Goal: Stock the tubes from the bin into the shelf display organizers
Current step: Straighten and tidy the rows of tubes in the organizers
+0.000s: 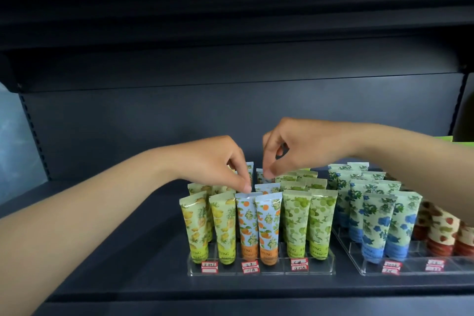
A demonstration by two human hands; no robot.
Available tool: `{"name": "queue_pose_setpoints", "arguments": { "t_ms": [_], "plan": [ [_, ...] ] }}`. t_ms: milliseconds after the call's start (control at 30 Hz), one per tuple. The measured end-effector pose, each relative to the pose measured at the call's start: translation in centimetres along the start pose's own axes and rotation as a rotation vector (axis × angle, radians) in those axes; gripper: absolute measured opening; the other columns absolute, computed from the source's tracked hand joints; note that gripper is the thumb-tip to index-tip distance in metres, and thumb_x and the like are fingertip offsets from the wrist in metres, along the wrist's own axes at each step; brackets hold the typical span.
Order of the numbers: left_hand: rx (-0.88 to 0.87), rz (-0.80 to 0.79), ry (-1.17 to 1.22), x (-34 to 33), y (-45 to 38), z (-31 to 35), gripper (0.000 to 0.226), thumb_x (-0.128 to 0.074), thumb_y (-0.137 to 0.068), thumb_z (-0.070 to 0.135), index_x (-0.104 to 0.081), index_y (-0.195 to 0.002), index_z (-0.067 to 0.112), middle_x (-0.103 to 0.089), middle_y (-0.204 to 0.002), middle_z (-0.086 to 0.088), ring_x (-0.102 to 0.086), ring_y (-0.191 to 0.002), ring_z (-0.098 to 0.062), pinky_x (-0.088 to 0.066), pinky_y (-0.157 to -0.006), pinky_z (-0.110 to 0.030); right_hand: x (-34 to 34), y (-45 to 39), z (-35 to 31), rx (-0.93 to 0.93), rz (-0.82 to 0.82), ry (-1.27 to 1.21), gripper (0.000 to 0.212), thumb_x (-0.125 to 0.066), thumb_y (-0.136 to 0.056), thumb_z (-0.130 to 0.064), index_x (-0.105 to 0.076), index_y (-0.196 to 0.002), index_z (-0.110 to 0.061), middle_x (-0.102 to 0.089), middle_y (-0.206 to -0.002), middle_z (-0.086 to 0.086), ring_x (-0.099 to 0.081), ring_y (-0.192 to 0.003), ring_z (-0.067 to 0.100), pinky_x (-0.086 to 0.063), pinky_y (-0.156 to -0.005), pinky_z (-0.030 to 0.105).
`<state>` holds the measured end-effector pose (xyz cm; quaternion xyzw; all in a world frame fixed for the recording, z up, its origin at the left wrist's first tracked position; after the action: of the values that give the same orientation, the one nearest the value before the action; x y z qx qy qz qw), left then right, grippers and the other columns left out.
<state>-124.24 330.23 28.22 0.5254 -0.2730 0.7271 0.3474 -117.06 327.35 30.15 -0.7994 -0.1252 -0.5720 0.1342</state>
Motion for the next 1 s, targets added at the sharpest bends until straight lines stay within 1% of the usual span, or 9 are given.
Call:
{"name": "queue_pose_setpoints", "arguments": {
  "t_ms": [133, 267, 333, 467, 567, 667, 800, 900, 1000],
  "plan": [
    [0.049, 0.061, 0.065, 1.5, -1.2, -1.6, 0.009, -0.069, -0.080, 0.035, -0.075, -0.078, 0.030, -0.070, -0.093, 0.010, -0.064, -0.093, -0.015, -0.048, -0.091, -0.037, 0.5, -0.6, 1.8, -0.023, -0.004, 0.042, 0.003, -0.073, -0.078, -0.030, -0.075, -0.078, -0.027, -0.063, -0.076, -0.011, -0.049, -0.061, -0.002, -0.037, -0.060, 0.014],
    [0.068, 0.064, 0.051, 1.3, -3.8, -3.1, 0.008, -0.067, -0.083, 0.030, -0.074, -0.082, 0.031, -0.068, -0.083, 0.023, -0.062, -0.083, 0.005, -0.046, -0.077, -0.016, -0.3, -1.6, 2.8, -0.028, -0.047, 0.059, 0.009, -0.075, -0.073, -0.037, -0.075, -0.079, -0.030, -0.066, -0.083, -0.002, -0.058, -0.079, 0.017, -0.047, -0.073, 0.038],
    [0.071, 0.060, 0.041, 1.0, -5.2, -3.9, 0.009, -0.067, -0.083, 0.029, -0.075, -0.087, 0.029, -0.065, -0.076, 0.027, -0.060, -0.075, 0.008, -0.043, -0.071, -0.013, -0.8, -2.2, 2.7, -0.006, -0.075, 0.050, 0.012, -0.075, -0.072, -0.038, -0.075, -0.080, -0.030, -0.066, -0.084, -0.002, -0.058, -0.085, 0.021, -0.048, -0.077, 0.042],
    [0.054, 0.033, 0.015, 0.4, -7.2, -4.8, 0.014, -0.069, -0.081, 0.026, -0.075, -0.094, 0.022, -0.066, -0.079, 0.022, -0.059, -0.077, 0.002, -0.043, -0.072, -0.015, -1.4, -2.9, 2.6, 0.012, -0.114, 0.053, 0.014, -0.077, -0.071, -0.039, -0.075, -0.080, -0.030, -0.066, -0.083, -0.006, -0.058, -0.087, 0.021, -0.044, -0.071, 0.038],
    [0.034, -0.026, -0.014, -0.3, -7.8, -4.8, 0.015, -0.072, -0.079, 0.026, -0.073, -0.094, 0.024, -0.067, -0.080, 0.020, -0.059, -0.076, 0.002, -0.043, -0.070, -0.014, -1.7, -3.3, 2.5, 0.021, -0.127, 0.053, 0.015, -0.077, -0.068, -0.043, -0.074, -0.079, -0.032, -0.065, -0.088, 0.004, -0.055, -0.083, 0.025, -0.038, -0.065, 0.032],
    [0.059, -0.062, -0.060, -1.1, -8.2, -5.4, 0.021, -0.075, -0.076, 0.028, -0.071, -0.096, 0.024, -0.063, -0.077, 0.019, -0.058, -0.076, -0.002, -0.044, -0.072, -0.018, -2.0, -3.5, 2.7, 0.029, -0.137, 0.075, 0.015, -0.077, -0.067, -0.045, -0.073, -0.078, -0.036, -0.063, -0.087, 0.004, -0.055, -0.083, 0.025, -0.041, -0.066, 0.035],
    [0.070, -0.044, -0.064, -1.0, -8.8, -5.6, 0.023, -0.076, -0.075, 0.028, -0.071, -0.097, 0.024, -0.065, -0.083, 0.013, -0.061, -0.087, -0.009, -0.045, -0.077, -0.021, -2.0, -3.6, 2.8, 0.046, -0.124, 0.079, 0.010, -0.077, -0.067, -0.045, -0.071, -0.073, -0.039, -0.061, -0.088, 0.004, -0.055, -0.083, 0.025, -0.046, -0.072, 0.040],
    [0.031, -0.028, -0.006, -0.9, -9.1, -4.9, 0.009, -0.076, -0.075, 0.027, -0.069, -0.080, 0.028, -0.061, -0.071, 0.019, -0.056, -0.069, 0.006, -0.039, -0.062, -0.008, -1.9, -3.3, 2.6, 0.045, -0.131, 0.070, 0.008, -0.077, -0.068, -0.042, -0.070, -0.067, -0.040, -0.061, -0.087, -0.002, -0.054, -0.083, 0.016, -0.044, -0.073, 0.033],
    [-0.006, -0.018, -0.023, -1.4, -9.7, -3.7, 0.024, -0.076, -0.075, 0.029, -0.059, -0.058, 0.032, -0.055, -0.057, 0.022, -0.048, -0.050, 0.015, -0.031, -0.047, -0.002, -2.0, -3.0, 2.7, 0.041, -0.146, 0.071, 0.007, -0.077, -0.068, -0.042, -0.071, -0.069, -0.039, -0.063, -0.090, -0.006, -0.055, -0.083, 0.014, -0.043, -0.075, 0.032]
  ]
}}
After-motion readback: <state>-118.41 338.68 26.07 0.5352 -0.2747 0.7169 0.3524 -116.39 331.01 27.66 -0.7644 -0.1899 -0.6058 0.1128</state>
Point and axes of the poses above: each hand's wrist, its own y-axis away from the middle knuckle, its own x-axis out of the back of the hand, z = x × y, the point moved 9 cm from there along -y, towards the middle knuckle
